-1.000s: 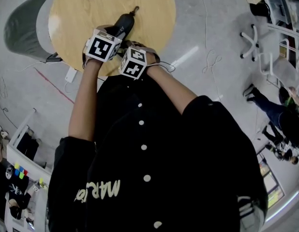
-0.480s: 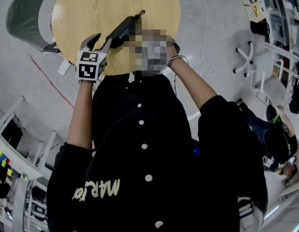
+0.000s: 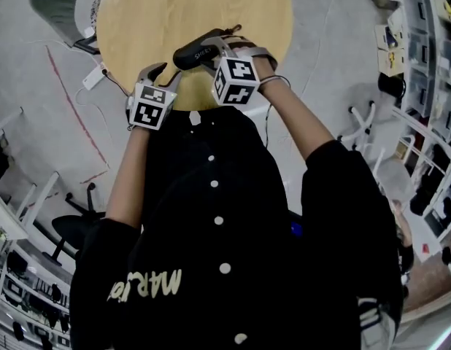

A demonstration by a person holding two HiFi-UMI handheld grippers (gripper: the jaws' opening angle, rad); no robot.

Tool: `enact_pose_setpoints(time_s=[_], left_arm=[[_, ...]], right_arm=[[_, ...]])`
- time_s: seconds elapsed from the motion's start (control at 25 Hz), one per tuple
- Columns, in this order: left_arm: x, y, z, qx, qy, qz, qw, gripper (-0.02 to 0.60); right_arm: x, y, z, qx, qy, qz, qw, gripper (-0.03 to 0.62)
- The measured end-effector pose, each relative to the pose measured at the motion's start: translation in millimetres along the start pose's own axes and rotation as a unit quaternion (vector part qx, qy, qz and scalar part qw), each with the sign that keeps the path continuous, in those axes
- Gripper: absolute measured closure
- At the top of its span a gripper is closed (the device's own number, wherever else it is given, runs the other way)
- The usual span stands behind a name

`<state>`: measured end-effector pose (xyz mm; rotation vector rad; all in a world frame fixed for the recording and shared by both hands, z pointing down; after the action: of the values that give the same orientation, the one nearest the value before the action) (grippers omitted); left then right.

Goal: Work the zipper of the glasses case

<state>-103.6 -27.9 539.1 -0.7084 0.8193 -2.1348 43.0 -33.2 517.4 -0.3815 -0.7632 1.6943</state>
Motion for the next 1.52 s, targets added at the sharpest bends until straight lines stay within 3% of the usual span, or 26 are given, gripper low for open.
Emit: enact_pose_setpoints(time_s=[0.16,0.32,0.52,1.08,1.52], left_arm=[[-13,-7,6,0.013,0.003,-0.005,0.9999,0.413],[-19,-16,11,0.0,0.012,-0.043,0.999,0.419],[-19,-22,20,0.004,0.042,-0.047,0.998,0.433],[-17,-35,42,-0.008,0.115,-0.126,0.9854,0.492],[-22,-34,43,0.012,0.156,-0.075,0.9847,0.549]], right_arm=[[-5,-2,6,0.01,0.044,-0.027,0.999,0.425],[-8,-3,16,0.018,0.085,-0.047,0.995,0.427],[-15,-4,23,0.015,0.123,-0.042,0.991,0.428],[-28,3,36,0.032,0.192,-0.021,0.981,0.428],[-28,6,36,0.032,0.191,-0.023,0.981,0.428]])
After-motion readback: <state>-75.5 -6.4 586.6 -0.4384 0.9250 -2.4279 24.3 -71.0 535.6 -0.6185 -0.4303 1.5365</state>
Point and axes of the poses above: the fingertips, and each gripper's own axes: z forward along the fingers, x to its left, y out of its top, the point moved 8 cm from there along -z, backward along the fingers, and after that the axes turned 15 degrees about -x, right-handed, at the moved point
